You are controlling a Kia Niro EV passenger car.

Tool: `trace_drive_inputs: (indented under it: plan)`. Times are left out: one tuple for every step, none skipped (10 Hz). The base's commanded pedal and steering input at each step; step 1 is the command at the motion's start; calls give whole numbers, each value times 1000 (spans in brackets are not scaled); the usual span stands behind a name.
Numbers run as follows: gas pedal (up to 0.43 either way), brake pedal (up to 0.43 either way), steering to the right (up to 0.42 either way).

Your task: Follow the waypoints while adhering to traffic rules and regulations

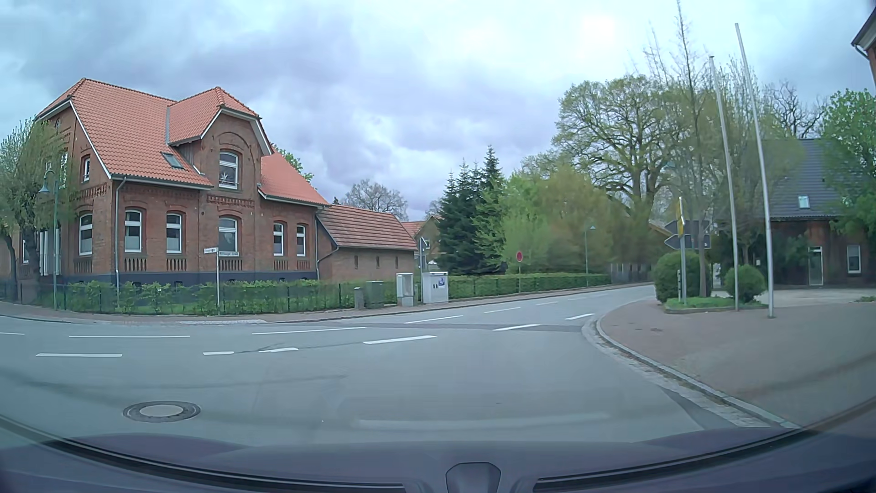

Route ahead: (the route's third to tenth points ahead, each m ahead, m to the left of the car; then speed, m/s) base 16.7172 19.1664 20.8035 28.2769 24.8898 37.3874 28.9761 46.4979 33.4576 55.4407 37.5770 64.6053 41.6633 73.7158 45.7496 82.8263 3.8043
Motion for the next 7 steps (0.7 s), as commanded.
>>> trace_drive_inputs:
  plan:
    - [0, 146, -218]
    - [0, 146, -231]
    - [0, 159, -234]
    - [0, 159, -235]
    - [0, 159, -235]
    - [0, 152, -234]
    - [0, 91, -234]
